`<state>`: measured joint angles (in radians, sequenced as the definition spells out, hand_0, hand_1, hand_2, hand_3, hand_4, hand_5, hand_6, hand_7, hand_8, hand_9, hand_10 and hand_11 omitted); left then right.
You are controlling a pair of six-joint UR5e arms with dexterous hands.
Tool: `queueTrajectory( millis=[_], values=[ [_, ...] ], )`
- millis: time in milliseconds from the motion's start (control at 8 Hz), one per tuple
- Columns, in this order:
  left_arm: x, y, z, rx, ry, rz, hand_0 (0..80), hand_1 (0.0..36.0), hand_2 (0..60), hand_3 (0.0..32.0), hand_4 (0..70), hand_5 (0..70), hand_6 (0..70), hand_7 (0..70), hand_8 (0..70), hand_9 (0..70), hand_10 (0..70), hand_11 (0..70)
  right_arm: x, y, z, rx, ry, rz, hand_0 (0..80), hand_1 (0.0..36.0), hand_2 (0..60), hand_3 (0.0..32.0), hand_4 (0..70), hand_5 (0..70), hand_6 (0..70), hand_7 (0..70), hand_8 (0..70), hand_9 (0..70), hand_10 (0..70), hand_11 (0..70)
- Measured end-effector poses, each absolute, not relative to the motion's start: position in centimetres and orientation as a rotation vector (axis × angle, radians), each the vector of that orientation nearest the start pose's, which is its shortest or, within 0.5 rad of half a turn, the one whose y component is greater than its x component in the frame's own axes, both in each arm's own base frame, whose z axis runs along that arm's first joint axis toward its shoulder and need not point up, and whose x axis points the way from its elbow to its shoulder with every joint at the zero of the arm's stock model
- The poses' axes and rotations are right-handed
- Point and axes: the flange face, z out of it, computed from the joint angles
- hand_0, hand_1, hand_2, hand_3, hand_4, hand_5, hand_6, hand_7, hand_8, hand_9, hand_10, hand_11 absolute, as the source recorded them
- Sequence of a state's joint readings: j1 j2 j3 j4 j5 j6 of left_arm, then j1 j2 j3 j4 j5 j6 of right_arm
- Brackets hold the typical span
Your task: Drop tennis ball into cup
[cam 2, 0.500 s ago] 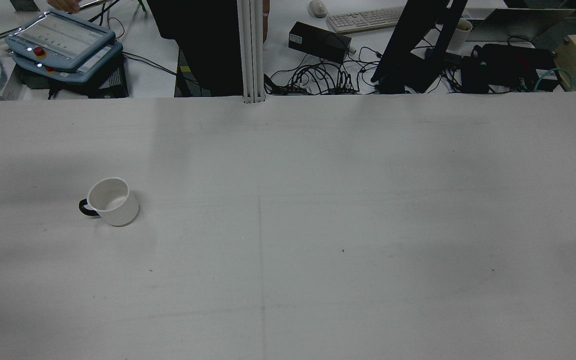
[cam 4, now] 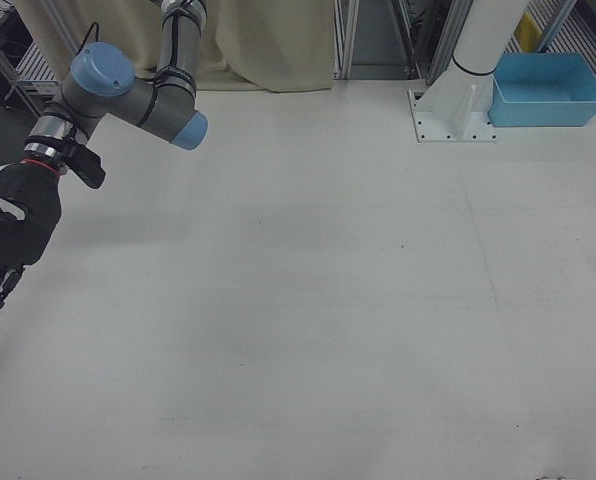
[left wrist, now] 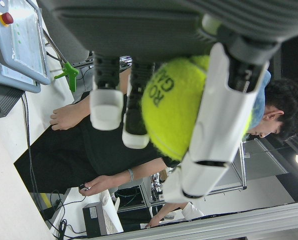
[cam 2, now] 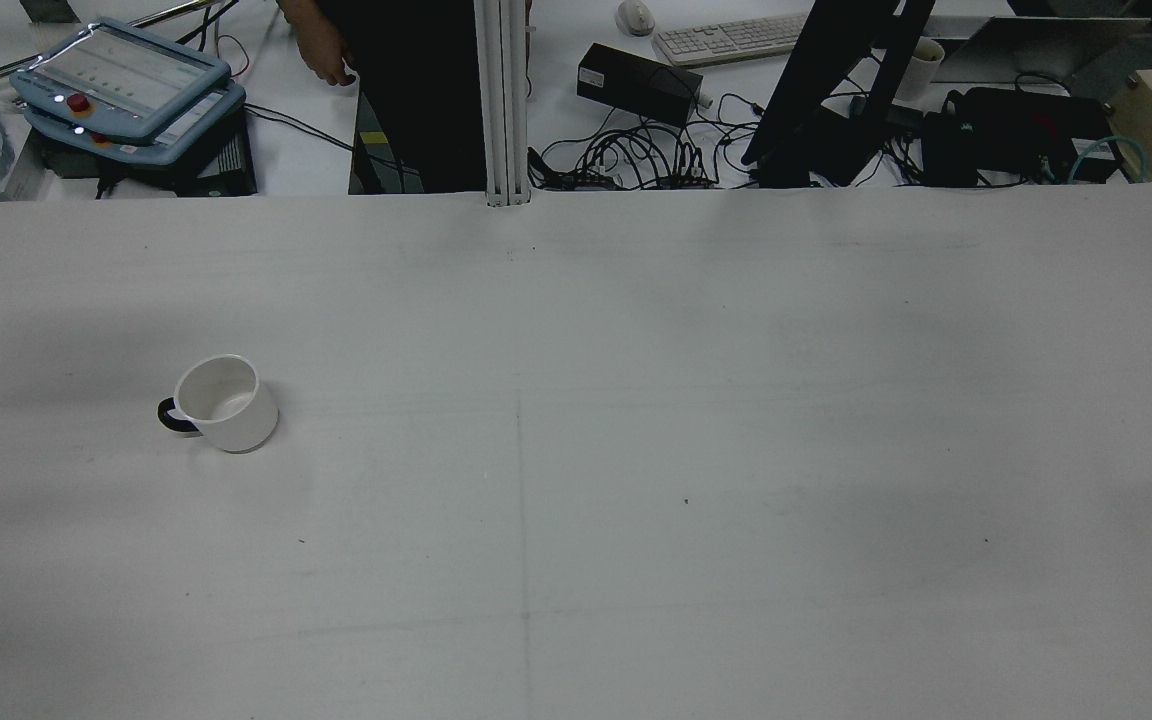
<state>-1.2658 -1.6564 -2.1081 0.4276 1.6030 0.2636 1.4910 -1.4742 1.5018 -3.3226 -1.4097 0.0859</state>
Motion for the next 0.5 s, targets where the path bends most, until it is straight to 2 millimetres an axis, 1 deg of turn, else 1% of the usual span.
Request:
queueTrajectory(
  millis=[500],
  values=[
    [1.77, -48.92, 43.39, -0.075, 2.174, -1.7, 79.3, 36.0, 60.0, 0.0, 62.9, 25.1, 36.5, 70.0, 70.0, 70.0, 70.0, 70.0, 10.77, -52.53, 68.82, -0.022, 1.979, -2.298, 0.0, 0.0, 0.0, 0.0, 0.0, 0.0, 0.0, 0.0, 0.0, 0.0, 0.0, 0.0]
  ],
)
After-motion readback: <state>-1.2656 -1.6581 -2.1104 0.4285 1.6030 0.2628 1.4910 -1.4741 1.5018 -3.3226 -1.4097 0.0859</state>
